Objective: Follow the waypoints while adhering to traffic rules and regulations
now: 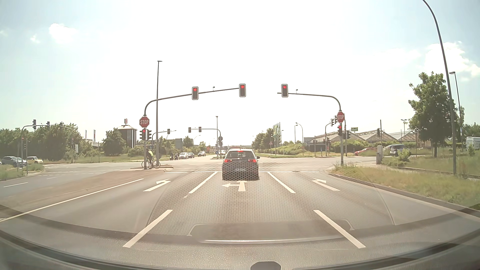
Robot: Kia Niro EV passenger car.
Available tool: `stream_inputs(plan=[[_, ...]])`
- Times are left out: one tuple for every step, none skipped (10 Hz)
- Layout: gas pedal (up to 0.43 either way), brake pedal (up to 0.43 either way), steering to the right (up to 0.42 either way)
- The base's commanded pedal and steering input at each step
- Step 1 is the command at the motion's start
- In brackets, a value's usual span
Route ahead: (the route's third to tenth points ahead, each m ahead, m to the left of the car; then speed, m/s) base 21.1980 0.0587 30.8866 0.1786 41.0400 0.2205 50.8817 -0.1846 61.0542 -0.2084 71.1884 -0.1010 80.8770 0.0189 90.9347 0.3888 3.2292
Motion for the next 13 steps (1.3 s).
stream_inputs(plan=[[0.000,0.000,-0.005],[0.000,0.000,-0.006],[0.000,0.000,-0.007],[0.000,0.000,-0.007],[0.000,0.000,-0.006],[0.000,0.000,-0.006],[0.000,0.000,-0.006],[0.000,0.000,-0.005],[0.000,0.000,-0.004],[0.000,0.000,-0.004],[0.000,0.000,-0.003],[0.000,0.000,-0.003],[0.000,0.000,-0.002]])
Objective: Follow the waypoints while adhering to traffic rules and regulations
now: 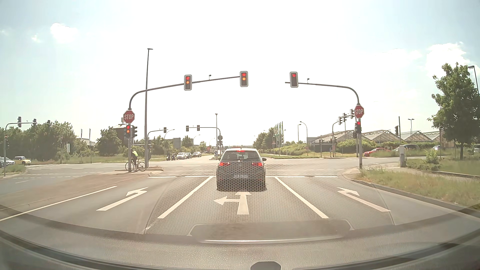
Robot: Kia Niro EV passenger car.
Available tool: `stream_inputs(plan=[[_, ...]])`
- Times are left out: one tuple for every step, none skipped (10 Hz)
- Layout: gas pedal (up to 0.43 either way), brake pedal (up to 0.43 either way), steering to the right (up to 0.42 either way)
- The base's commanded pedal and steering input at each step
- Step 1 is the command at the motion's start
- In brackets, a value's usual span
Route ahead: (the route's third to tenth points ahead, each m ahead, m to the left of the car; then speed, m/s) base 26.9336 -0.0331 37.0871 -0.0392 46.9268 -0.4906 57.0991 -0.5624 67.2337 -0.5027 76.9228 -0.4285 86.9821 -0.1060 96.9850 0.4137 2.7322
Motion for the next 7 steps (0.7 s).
stream_inputs(plan=[[0.000,0.000,-0.002],[0.000,0.000,-0.002],[0.000,0.000,-0.002],[0.000,0.000,-0.002],[0.000,0.000,-0.002],[0.000,0.000,-0.002],[0.000,0.000,-0.002]])
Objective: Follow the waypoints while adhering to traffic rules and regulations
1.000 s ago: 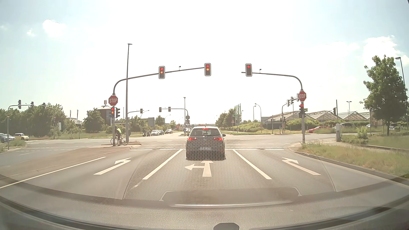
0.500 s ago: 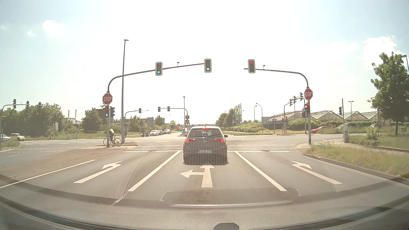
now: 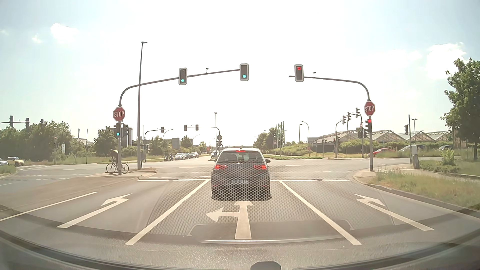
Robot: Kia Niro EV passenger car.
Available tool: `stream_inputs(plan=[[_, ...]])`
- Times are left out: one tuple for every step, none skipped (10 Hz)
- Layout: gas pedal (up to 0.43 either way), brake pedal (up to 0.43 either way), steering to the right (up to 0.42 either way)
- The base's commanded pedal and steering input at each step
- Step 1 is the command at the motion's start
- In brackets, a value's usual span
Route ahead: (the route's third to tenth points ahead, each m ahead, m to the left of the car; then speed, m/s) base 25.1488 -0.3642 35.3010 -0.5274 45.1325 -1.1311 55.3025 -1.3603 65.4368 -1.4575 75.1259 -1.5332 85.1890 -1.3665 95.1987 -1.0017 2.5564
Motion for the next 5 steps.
stream_inputs(plan=[[0.000,0.000,-0.002],[0.000,0.000,-0.002],[0.000,0.000,-0.002],[0.000,0.000,-0.002],[0.000,0.000,-0.002]])
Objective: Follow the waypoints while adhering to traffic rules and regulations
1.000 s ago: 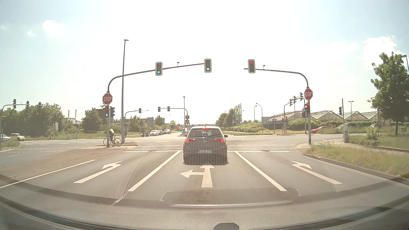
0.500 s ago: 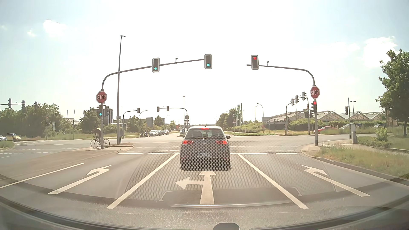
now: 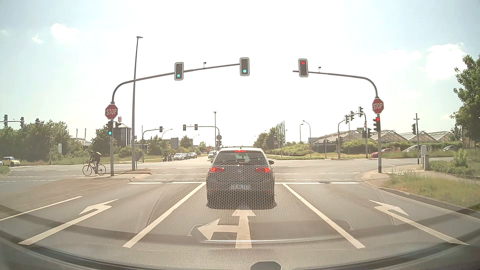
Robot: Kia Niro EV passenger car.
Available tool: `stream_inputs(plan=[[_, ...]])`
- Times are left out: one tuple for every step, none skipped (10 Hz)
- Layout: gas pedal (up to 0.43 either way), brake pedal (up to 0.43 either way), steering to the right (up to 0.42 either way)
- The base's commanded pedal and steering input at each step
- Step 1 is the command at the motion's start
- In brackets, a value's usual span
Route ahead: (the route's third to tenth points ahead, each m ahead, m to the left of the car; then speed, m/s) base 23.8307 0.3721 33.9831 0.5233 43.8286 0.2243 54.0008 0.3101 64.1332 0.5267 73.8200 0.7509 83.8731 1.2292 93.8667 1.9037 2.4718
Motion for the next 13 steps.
stream_inputs(plan=[[0.000,0.018,-0.001],[0.000,0.073,0.000],[0.000,0.146,0.000],[0.000,0.171,0.000],[0.000,0.213,0.000],[0.000,0.244,0.000],[0.000,0.268,0.001],[0.000,0.274,0.001],[0.000,0.274,0.001],[0.000,0.274,0.001],[0.000,0.274,0.001],[0.000,0.274,0.001],[0.000,0.268,0.001]])
